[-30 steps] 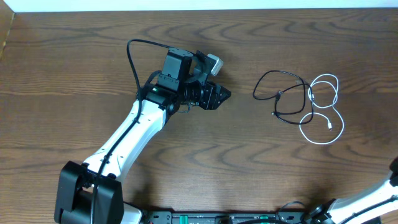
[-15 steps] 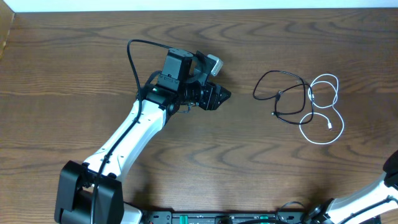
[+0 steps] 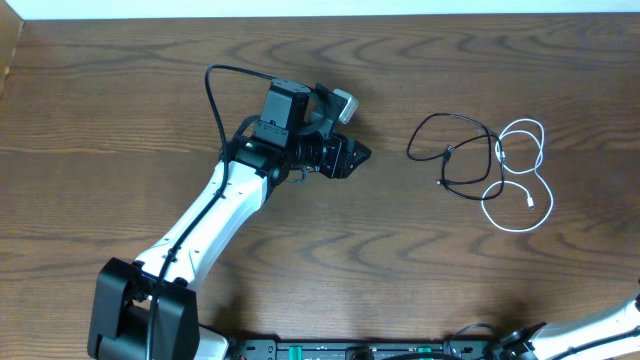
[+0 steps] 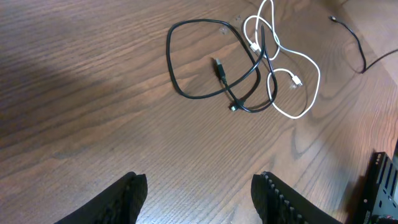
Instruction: Untangle cables
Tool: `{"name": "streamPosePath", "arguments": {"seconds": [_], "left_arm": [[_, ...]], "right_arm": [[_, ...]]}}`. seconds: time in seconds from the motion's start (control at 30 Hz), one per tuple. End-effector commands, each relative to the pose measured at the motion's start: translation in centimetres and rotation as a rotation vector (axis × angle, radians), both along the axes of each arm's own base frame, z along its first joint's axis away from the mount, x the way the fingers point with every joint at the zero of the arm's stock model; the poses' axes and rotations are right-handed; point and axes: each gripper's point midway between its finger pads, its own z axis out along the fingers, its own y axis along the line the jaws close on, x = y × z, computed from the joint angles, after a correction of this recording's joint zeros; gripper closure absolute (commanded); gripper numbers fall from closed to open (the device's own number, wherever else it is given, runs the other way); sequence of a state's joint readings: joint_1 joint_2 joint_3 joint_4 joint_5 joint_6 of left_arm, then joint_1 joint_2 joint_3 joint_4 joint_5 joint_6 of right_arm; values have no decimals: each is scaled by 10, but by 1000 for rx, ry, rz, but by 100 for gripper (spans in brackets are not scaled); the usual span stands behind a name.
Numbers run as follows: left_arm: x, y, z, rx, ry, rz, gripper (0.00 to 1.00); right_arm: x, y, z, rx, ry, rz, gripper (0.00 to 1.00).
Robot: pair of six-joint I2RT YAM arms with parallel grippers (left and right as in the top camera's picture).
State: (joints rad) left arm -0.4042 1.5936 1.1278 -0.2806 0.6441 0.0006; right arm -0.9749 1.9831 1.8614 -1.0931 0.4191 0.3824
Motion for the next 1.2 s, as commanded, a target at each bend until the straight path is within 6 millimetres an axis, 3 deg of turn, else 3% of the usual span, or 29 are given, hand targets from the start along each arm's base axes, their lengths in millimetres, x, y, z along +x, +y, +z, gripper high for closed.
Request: {"name": "streamPosePath", "arguments": {"seconds": [0.0,0.33,0.67,1.17], "left_arm": [[-1,1,-8,15,8,1,41],[-1,1,-8,18,3,-4,41],[-1,1,-8,21,-5,-11,41],[-2,2,-8,28,-16,-23,41]], "right_arm": [[-30,-10,-2,-31,56,-92,99],[-79,-20,-10,-8,54,-226,99],[-88,-19,-16,2,58,-255,99],[-135,-6,-28,60,59,-445,99]]}}
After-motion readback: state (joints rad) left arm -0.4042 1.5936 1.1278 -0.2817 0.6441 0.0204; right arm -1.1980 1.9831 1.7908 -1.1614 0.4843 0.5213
